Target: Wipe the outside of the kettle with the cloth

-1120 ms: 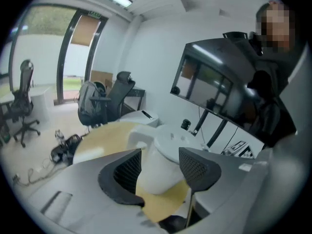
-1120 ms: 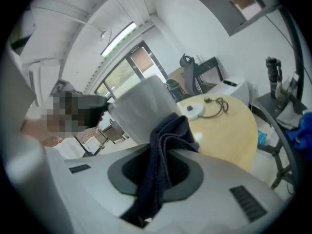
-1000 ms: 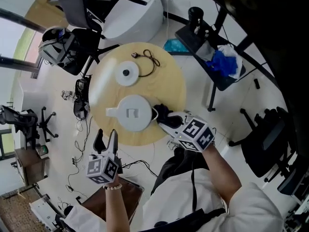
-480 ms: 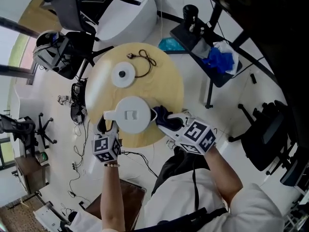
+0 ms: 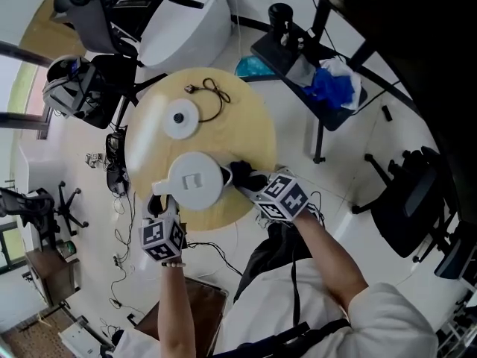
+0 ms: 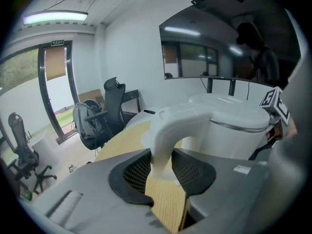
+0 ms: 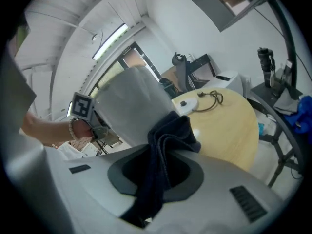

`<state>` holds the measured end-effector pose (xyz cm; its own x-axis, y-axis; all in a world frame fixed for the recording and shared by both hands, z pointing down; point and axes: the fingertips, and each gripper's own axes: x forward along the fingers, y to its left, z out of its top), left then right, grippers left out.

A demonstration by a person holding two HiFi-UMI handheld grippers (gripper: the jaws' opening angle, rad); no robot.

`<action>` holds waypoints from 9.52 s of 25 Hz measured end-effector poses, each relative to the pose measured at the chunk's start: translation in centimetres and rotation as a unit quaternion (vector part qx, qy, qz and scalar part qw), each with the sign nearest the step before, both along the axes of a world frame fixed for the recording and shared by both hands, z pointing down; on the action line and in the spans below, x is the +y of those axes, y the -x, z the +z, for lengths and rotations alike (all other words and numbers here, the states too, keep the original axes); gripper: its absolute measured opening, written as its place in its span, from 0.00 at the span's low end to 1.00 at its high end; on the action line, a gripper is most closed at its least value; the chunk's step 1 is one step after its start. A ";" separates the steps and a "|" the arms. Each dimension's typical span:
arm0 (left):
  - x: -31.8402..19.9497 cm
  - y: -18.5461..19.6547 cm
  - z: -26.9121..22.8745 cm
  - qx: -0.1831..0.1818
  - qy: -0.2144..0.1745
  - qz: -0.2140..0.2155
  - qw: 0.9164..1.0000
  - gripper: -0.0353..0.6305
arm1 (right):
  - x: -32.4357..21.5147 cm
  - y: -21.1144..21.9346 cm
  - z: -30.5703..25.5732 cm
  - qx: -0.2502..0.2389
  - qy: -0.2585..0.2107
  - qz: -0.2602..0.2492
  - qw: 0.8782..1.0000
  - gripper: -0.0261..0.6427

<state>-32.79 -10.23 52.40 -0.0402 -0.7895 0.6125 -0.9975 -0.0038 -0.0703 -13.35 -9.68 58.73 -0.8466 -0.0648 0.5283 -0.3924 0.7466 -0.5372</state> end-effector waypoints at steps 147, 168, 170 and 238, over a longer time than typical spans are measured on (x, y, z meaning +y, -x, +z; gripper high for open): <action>11.2 -13.3 -9.0 0.168 -0.177 0.040 0.969 0.27 | 1.3 -2.4 -22.7 -0.071 -0.198 -0.039 0.977 0.14; 24.5 -20.9 -13.1 0.219 -0.223 -0.129 0.941 0.05 | 15.1 -16.4 -21.1 -0.091 -0.165 -0.013 0.982 0.14; 25.8 -23.2 -13.7 0.217 -0.224 -0.135 0.940 0.05 | 16.2 -19.4 -20.2 -0.092 -0.163 -0.008 0.982 0.14; 43.0 -30.1 -16.6 0.192 -0.202 -0.053 0.959 0.05 | 37.9 -20.2 -24.9 -0.114 -0.208 0.063 0.969 0.14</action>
<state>-2.65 32.76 35.79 0.0336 -0.9691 0.2442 -0.9434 0.0499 0.3278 6.85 28.27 33.79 -0.9097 -0.3423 0.2350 -0.4010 0.8712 -0.2833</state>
